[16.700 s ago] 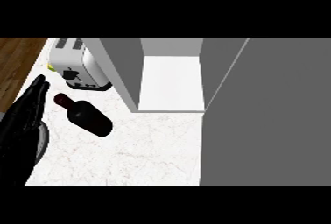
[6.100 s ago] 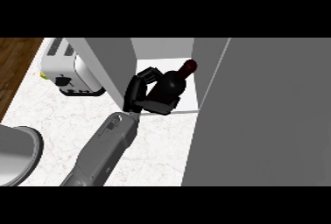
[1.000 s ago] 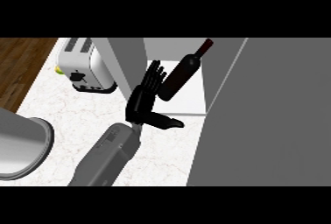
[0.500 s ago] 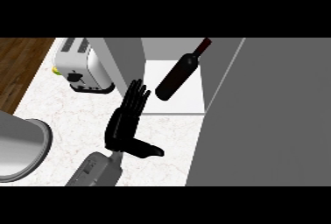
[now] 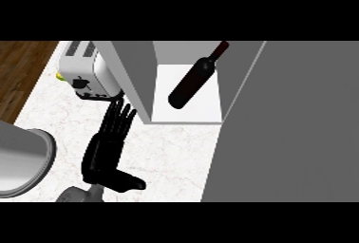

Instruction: Pick up the wine, place it into the cabinet and close the cabinet

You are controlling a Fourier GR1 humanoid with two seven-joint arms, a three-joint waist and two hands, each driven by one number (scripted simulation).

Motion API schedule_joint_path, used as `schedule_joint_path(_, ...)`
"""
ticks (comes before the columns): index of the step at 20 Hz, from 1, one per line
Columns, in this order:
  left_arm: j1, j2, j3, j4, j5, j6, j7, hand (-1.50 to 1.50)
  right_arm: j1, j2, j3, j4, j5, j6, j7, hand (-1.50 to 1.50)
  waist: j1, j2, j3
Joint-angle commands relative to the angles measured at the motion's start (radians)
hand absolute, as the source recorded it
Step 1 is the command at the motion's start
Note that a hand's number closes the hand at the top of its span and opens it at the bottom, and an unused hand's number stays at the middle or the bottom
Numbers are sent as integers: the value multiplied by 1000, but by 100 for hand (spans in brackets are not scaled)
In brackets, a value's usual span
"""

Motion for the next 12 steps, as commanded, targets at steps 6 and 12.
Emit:
schedule_joint_path(6,100,155,117,-70,46,-94,-14,-150,-9,-86,146,-208,-61,185,85,150,10,2,-2)
schedule_joint_path(12,156,193,160,-134,61,-96,2,-150,-42,-51,165,-221,-42,189,91,150,5,1,-1)
